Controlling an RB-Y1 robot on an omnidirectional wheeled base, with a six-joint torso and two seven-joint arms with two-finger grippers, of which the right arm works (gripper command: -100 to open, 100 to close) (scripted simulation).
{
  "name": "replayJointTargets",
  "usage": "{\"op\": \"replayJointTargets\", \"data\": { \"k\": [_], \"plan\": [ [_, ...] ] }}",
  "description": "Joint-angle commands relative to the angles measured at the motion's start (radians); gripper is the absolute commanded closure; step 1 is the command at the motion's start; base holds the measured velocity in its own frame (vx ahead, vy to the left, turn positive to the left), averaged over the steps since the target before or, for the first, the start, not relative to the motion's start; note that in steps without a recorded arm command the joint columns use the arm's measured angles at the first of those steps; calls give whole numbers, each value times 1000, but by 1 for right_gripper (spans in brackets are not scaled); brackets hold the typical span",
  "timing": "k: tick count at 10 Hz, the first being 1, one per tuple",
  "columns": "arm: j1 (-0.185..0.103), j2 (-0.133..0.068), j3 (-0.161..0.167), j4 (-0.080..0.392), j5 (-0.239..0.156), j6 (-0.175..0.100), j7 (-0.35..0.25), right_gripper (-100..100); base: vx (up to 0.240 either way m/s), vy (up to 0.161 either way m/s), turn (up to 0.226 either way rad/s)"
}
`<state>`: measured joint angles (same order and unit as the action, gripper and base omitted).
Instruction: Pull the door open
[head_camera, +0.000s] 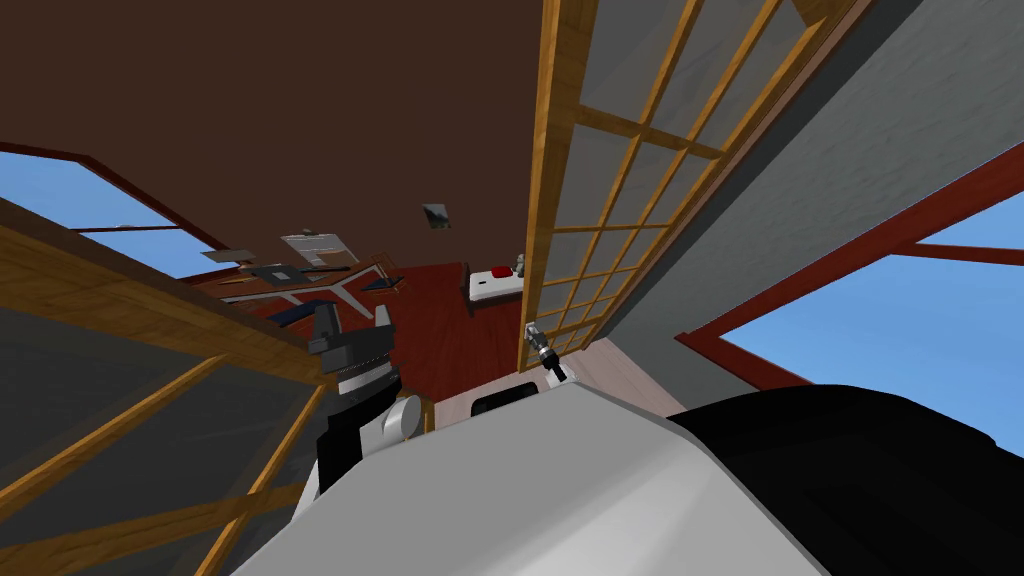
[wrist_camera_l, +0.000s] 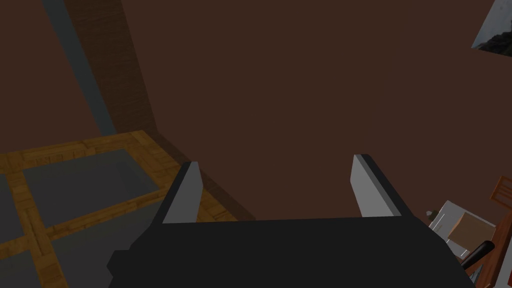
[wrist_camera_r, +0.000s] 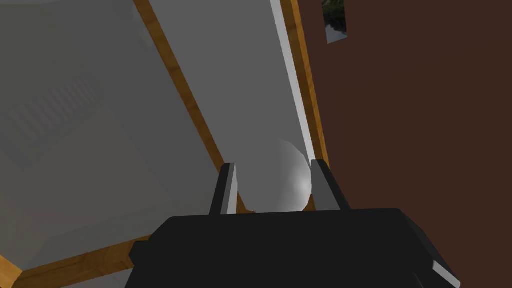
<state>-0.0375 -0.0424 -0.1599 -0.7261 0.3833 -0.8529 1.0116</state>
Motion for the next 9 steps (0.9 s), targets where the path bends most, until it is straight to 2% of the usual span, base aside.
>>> {"op": "replayJointTargets", "data": {
  "k": [1,2,6,7,9],
  "plan": [
    [0,-9,2,5,-22,1,-50,100,-16,-9,96],
    [0,-9,2,5,-22,1,-57,100,-15,-10,31],
    [2,-28,16,9,-67,-1,-164,100,-16,-7,63],
    [2,-28,16,9,-67,-1,-171,100,-13,-2,32],
    [3,-41,27,11,-100,-2,-234,100,-23,-3,79]
  ]
}}
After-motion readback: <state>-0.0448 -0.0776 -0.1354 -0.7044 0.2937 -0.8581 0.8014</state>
